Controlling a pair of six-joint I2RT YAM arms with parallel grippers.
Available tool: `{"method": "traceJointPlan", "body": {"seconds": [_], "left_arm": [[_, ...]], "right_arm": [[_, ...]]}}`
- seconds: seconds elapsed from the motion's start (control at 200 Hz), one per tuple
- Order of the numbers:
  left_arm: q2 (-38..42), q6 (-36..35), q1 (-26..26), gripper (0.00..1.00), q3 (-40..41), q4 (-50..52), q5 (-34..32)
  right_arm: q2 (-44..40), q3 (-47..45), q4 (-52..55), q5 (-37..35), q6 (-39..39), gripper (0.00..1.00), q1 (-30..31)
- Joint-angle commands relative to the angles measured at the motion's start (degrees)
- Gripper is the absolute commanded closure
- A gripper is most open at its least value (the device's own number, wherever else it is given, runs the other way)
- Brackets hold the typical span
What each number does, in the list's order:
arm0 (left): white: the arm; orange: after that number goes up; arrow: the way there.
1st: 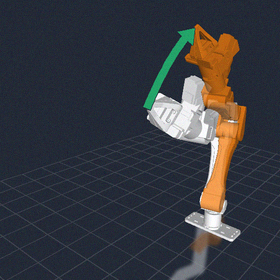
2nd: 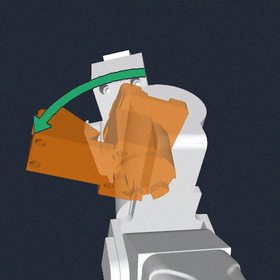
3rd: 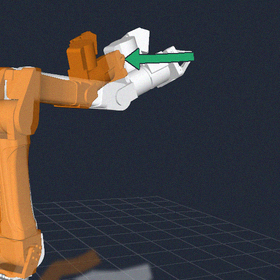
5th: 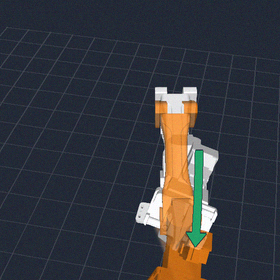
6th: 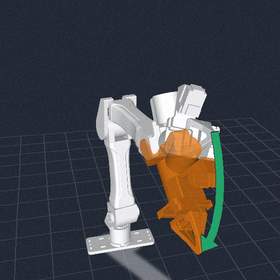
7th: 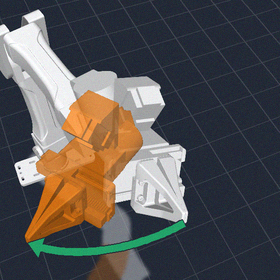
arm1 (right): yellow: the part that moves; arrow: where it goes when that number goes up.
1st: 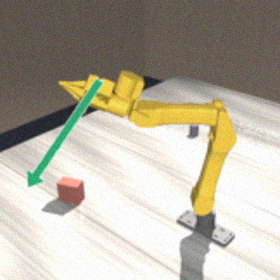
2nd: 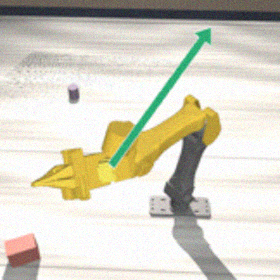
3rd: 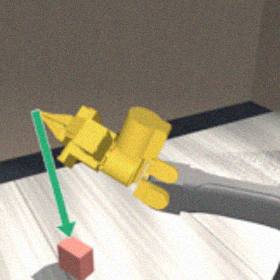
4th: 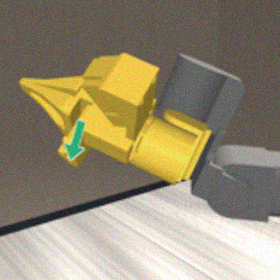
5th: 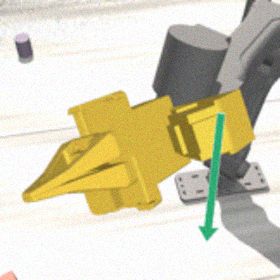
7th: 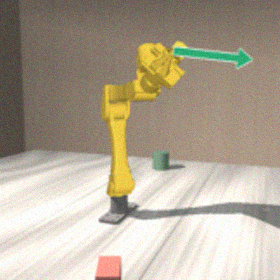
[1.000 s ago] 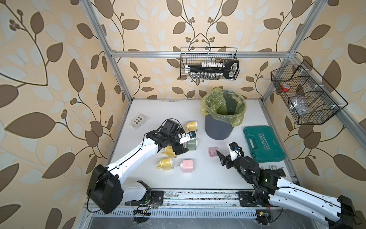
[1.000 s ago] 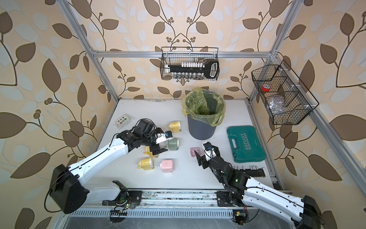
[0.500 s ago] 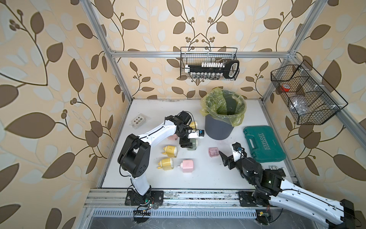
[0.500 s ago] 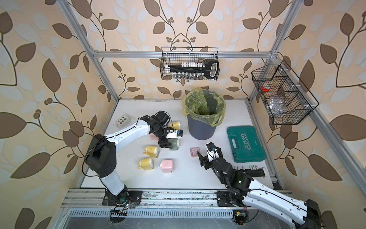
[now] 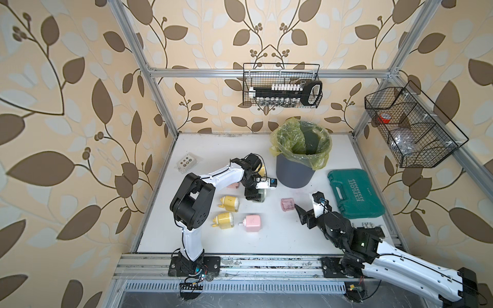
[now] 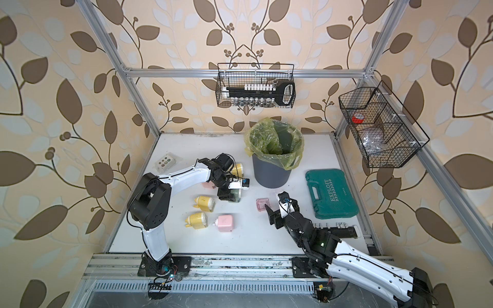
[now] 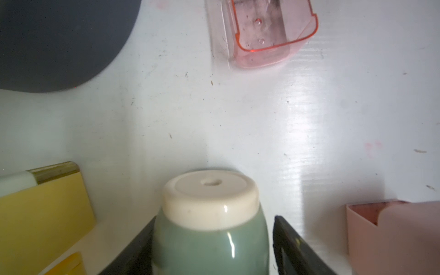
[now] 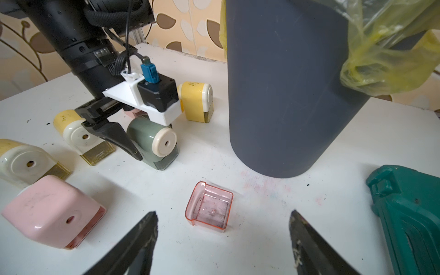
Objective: Take out the pencil sharpener tray and clean the shavings
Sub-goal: Pick up the pencil sharpener from the center of the board.
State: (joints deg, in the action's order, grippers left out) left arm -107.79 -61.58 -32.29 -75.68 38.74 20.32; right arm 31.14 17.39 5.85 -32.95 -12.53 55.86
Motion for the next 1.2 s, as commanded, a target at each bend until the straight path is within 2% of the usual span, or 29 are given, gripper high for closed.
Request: {"method": "traceJointPlan", "body": {"seconds": [0.0, 0.19, 0.315, 0.38, 0.455, 0.555, 0.69, 0.785, 0.94, 1.04, 1.195], "left_arm": [[-1.3, 0.3, -0.8, 0.29, 1.0, 2.7, -0.4], [-1.5, 0.4, -0.9, 0.35, 1.1, 2.7, -0.2], [-0.3, -1.3, -1.7, 0.45, 3.1, 1.4, 0.6], [0.6, -1.3, -2.0, 0.59, 4.9, -1.2, 0.1], [1.9, -1.0, -2.0, 0.80, 6.5, -3.3, -0.8], [4.4, -0.3, -2.0, 1.00, 7.7, -5.4, -2.1], [9.7, 0.4, -2.0, 1.00, 9.6, -7.1, -3.4], [13.4, 0.7, -1.6, 1.00, 11.0, -6.4, -3.5], [17.3, 1.3, -0.8, 1.00, 12.2, -1.0, 1.3], [19.6, 1.1, -0.7, 1.00, 12.9, 0.9, 3.1], [21.3, -0.9, -0.6, 1.00, 7.6, 8.7, 7.1]], "right_arm": [[-0.6, -0.5, 1.2, 0.6, -1.1, 0.17, -0.2], [-1.1, -0.6, 1.6, 0.8, -1.5, 0.17, -0.2], [-0.8, -0.6, 1.6, 0.5, -1.7, 0.17, -0.1], [-0.4, -0.4, 2.0, -0.1, -2.3, 0.17, -0.2], [0.0, 0.1, 2.8, -1.7, -3.4, 0.17, -0.1], [0.7, 1.2, 4.1, -4.2, -4.7, 0.17, -0.2], [1.8, 3.4, 3.7, -3.3, -2.4, 0.17, -0.3], [2.8, 4.7, 1.6, 2.0, 2.1, 0.17, -0.3], [6.2, 4.9, -6.0, 15.7, 6.9, 0.16, -0.1], [9.2, 4.8, -9.1, 18.2, 9.6, 0.15, 0.8], [11.1, 3.4, -15.2, 21.9, 12.5, 0.13, 1.3]]}}
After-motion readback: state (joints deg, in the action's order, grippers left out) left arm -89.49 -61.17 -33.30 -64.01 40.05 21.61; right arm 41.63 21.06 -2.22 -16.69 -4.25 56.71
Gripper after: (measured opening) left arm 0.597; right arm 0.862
